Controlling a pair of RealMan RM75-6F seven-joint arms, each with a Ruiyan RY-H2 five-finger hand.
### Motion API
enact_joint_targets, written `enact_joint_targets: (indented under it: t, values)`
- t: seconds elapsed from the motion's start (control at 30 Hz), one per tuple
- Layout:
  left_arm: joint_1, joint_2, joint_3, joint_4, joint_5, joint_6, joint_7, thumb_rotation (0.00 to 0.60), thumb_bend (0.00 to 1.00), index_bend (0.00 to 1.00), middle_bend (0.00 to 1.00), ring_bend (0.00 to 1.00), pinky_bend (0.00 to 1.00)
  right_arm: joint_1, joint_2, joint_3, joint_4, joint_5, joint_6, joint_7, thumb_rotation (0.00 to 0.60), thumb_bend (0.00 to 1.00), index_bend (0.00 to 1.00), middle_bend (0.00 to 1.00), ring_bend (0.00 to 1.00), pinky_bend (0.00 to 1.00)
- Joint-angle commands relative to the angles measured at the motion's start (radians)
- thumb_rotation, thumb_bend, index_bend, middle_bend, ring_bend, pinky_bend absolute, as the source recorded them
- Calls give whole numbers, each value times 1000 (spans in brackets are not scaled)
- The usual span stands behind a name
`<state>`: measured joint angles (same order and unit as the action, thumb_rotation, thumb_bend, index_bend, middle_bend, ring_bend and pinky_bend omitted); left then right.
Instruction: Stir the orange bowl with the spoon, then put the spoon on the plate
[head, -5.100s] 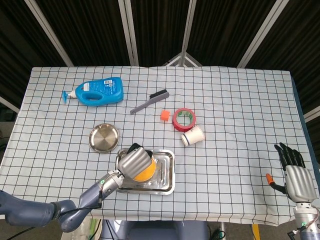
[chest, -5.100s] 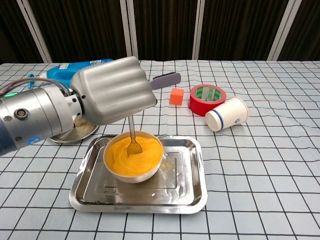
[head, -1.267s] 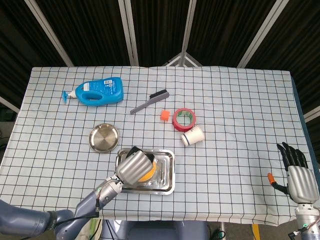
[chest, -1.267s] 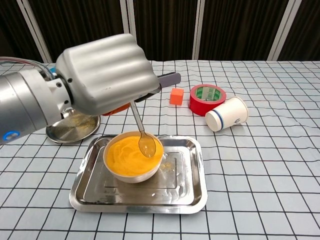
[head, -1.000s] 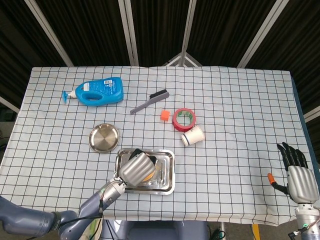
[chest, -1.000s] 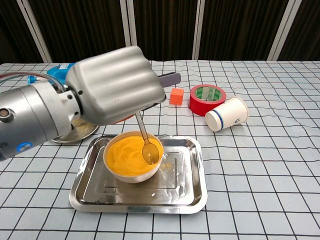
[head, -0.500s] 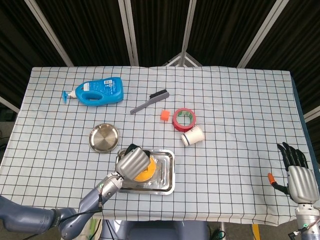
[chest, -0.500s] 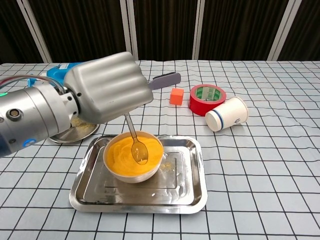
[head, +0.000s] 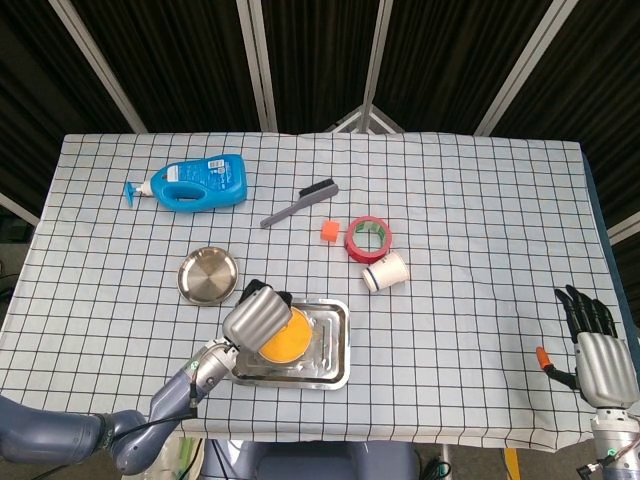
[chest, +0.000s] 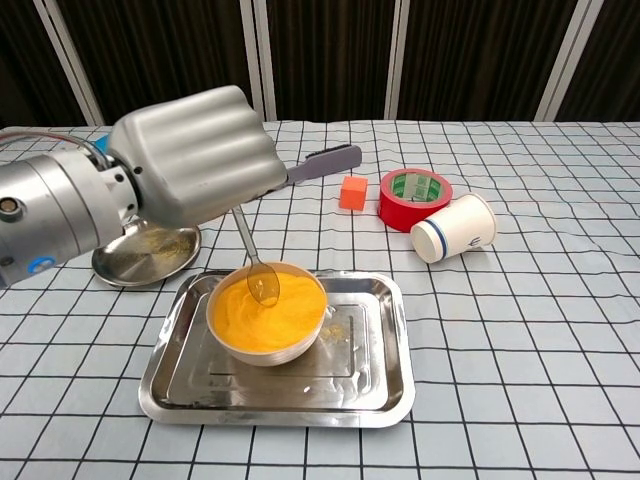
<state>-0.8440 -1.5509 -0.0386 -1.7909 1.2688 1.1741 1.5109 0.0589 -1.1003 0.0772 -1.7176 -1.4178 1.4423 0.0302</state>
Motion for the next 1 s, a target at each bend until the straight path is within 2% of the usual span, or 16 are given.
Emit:
enact_joint_targets:
  t: [0.03, 0.37, 1.0]
  values:
    - [1, 14, -6, -8, -1, 6, -7, 600, 580, 827, 1000, 1000, 1000, 0, 0, 0, 0, -1, 1, -2, 600, 393, 0, 0, 0, 0]
    - [0, 36, 4, 1, 1, -4, -25, 600, 580, 827, 1000, 1000, 1000, -1, 1, -1, -4, 0, -1, -2, 600, 394, 0, 0, 0, 0]
    - [-8, -42, 17, 34, -7, -17, -17, 600, 580, 827, 1000, 1000, 1000, 0, 2, -1, -3, 0, -4, 5, 600, 394, 0, 0, 0, 0]
